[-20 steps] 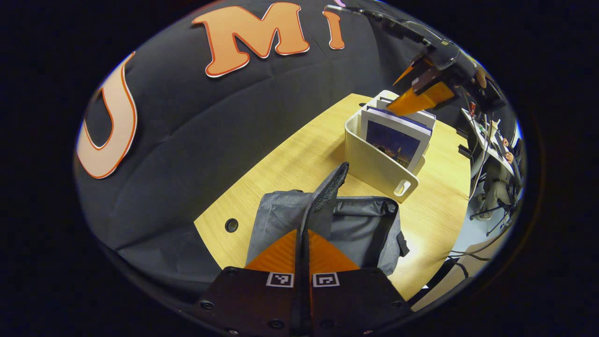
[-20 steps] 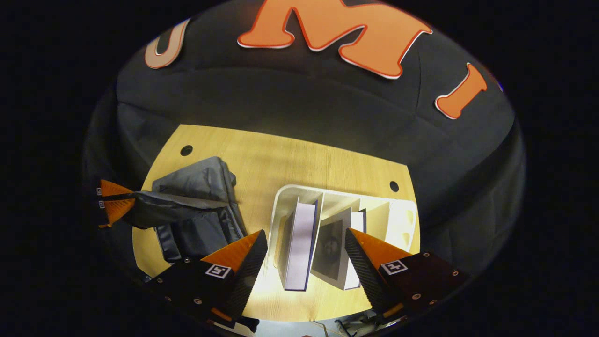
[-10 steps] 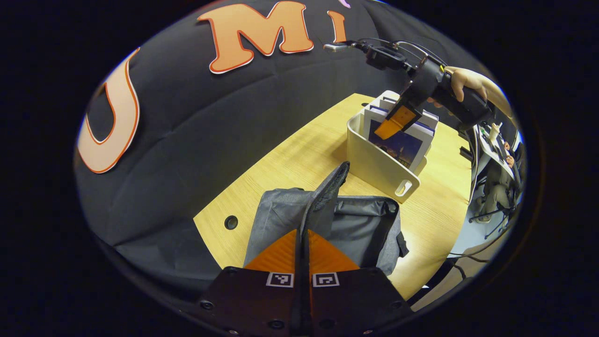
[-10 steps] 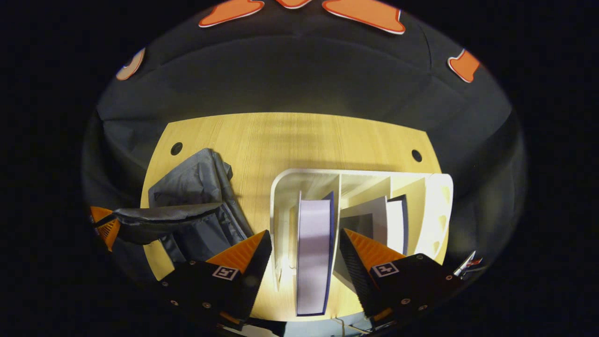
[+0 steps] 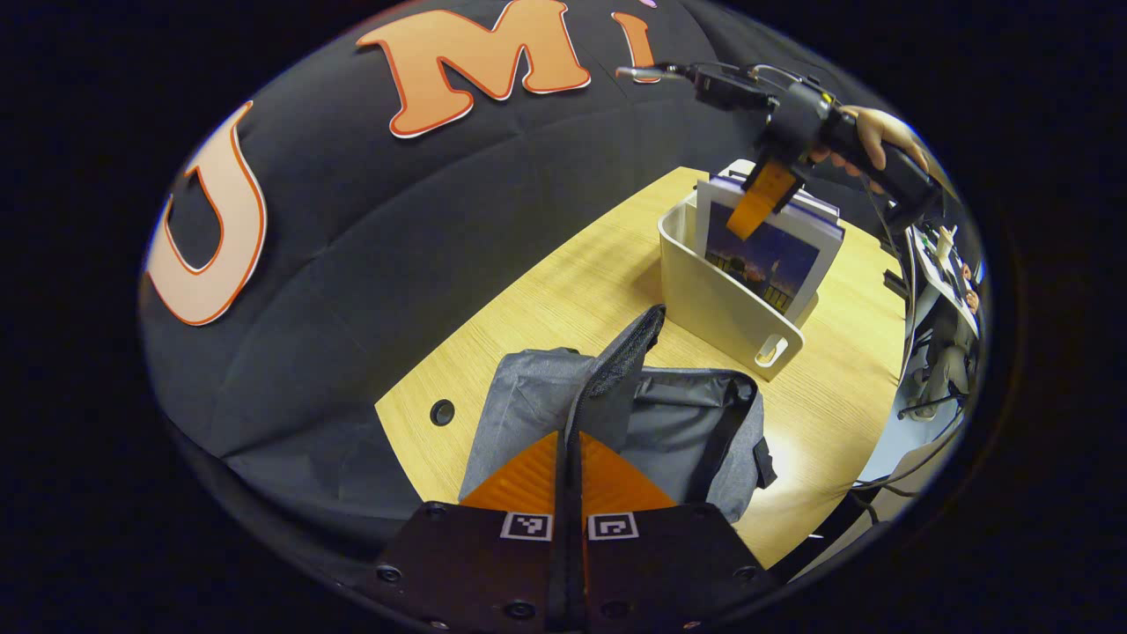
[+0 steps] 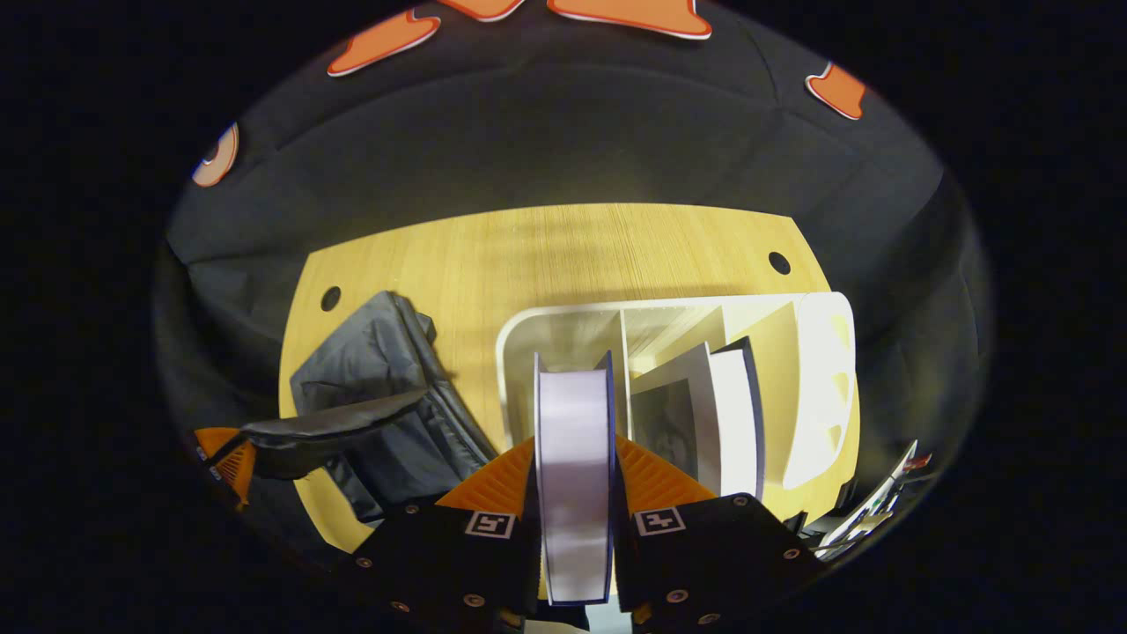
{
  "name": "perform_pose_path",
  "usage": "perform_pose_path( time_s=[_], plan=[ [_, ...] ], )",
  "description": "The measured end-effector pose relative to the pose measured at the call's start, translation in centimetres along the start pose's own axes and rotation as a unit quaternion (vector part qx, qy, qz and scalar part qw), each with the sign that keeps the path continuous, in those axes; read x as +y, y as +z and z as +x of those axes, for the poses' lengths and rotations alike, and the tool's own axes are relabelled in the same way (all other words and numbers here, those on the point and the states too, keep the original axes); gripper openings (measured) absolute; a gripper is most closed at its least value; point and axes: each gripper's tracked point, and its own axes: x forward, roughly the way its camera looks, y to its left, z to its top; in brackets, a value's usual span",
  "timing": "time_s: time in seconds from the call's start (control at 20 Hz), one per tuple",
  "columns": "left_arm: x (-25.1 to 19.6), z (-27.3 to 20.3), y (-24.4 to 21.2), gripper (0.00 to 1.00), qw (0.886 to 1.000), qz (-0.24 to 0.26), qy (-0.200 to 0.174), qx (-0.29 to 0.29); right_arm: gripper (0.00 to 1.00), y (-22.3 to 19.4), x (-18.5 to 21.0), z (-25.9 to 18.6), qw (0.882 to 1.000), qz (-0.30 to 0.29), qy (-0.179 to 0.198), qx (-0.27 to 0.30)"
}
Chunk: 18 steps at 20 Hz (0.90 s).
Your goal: Open the schoolbag, grab two books from the bookshelf and put them into the schoolbag.
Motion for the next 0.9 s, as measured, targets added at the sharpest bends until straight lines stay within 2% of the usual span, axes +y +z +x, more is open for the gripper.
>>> perform_pose_path(
  time_s=[0.15, 0.35, 0.45, 0.7, 0.8, 0.9],
  plan=[
    [0.5, -0.5, 0.3, 0.01, 1.000, 0.009, 0.008, -0.004, 0.34, 1.0, 0.6, -4.9, 0.999, 0.011, 0.009, -0.030],
    [0.6, -0.7, 0.6, 0.01, 1.000, 0.023, 0.004, -0.006, 0.33, 2.7, 0.1, -12.6, 0.995, 0.002, 0.007, -0.097],
    [1.0, -0.7, 1.0, 0.01, 0.999, 0.033, 0.008, -0.007, 0.33, 2.9, 0.3, -16.3, 0.992, 0.013, 0.018, -0.127],
    [1.9, -0.7, 1.4, 0.01, 0.999, 0.045, 0.012, -0.010, 0.33, 0.5, 1.2, -21.2, 0.977, 0.072, 0.088, -0.181],
    [2.3, -0.9, 1.8, 0.01, 0.999, 0.046, 0.016, -0.013, 0.33, -2.3, 1.7, -21.0, 0.968, 0.109, 0.124, -0.189],
    [2.6, -1.2, 2.2, 0.01, 0.999, 0.038, 0.017, -0.020, 0.33, -5.7, 2.3, -19.7, 0.953, 0.166, 0.167, -0.192]
  ],
)
